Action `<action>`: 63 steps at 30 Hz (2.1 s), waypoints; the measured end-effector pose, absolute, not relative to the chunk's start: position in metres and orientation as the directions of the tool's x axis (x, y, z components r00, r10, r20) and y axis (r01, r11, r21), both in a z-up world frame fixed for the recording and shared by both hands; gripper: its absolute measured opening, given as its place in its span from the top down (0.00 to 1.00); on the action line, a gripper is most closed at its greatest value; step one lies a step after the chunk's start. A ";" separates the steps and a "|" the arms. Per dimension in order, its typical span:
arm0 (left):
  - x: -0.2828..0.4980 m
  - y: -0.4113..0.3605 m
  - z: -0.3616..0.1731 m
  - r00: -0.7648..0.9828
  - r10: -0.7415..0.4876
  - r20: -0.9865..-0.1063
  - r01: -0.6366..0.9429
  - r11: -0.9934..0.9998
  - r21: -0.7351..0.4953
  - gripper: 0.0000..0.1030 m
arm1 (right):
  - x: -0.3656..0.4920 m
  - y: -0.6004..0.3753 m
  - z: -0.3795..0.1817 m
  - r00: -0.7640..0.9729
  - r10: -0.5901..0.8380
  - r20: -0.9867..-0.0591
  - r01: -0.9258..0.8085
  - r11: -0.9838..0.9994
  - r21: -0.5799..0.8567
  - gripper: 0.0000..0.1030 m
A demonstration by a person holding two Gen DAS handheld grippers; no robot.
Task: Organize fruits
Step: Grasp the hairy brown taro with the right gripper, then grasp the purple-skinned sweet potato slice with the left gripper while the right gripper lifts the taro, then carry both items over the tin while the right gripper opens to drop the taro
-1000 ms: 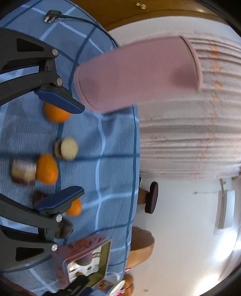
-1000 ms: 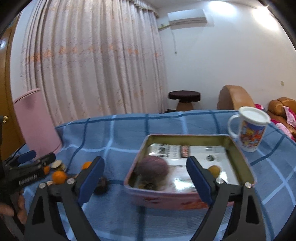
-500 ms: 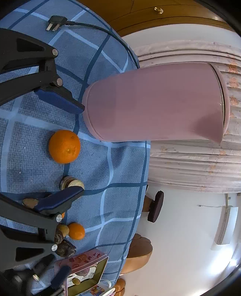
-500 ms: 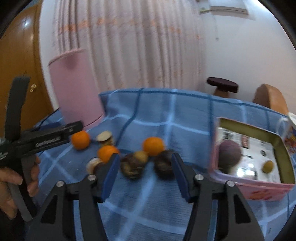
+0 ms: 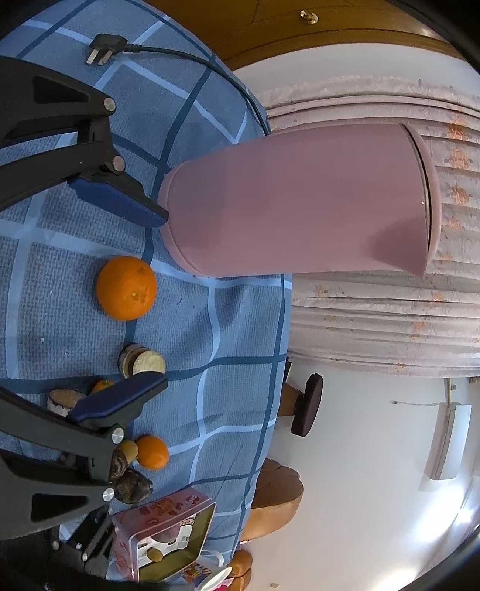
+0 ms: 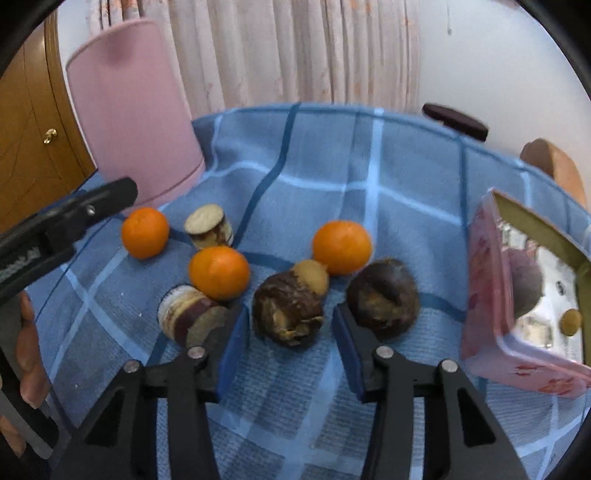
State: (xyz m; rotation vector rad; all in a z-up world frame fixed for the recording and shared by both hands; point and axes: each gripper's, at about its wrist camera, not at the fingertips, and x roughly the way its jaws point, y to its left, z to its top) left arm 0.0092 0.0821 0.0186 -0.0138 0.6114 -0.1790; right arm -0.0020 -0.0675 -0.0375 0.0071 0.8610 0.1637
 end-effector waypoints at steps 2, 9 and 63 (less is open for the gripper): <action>0.009 0.081 0.018 0.802 -0.172 -0.571 0.167 0.984 -0.062 0.21 | -0.002 -0.066 -0.037 0.641 0.153 -0.753 -0.148 0.986 0.074 0.57; 0.008 0.079 0.019 0.779 -0.248 -0.576 0.233 0.967 -0.101 0.21 | -0.026 -0.078 -0.021 0.727 0.210 -0.653 -0.159 0.978 0.138 0.60; -0.008 0.047 0.015 0.855 -0.298 -0.425 0.254 0.954 -0.159 0.68 | -0.070 -0.176 0.022 0.912 -0.088 -0.401 0.103 0.995 0.015 0.60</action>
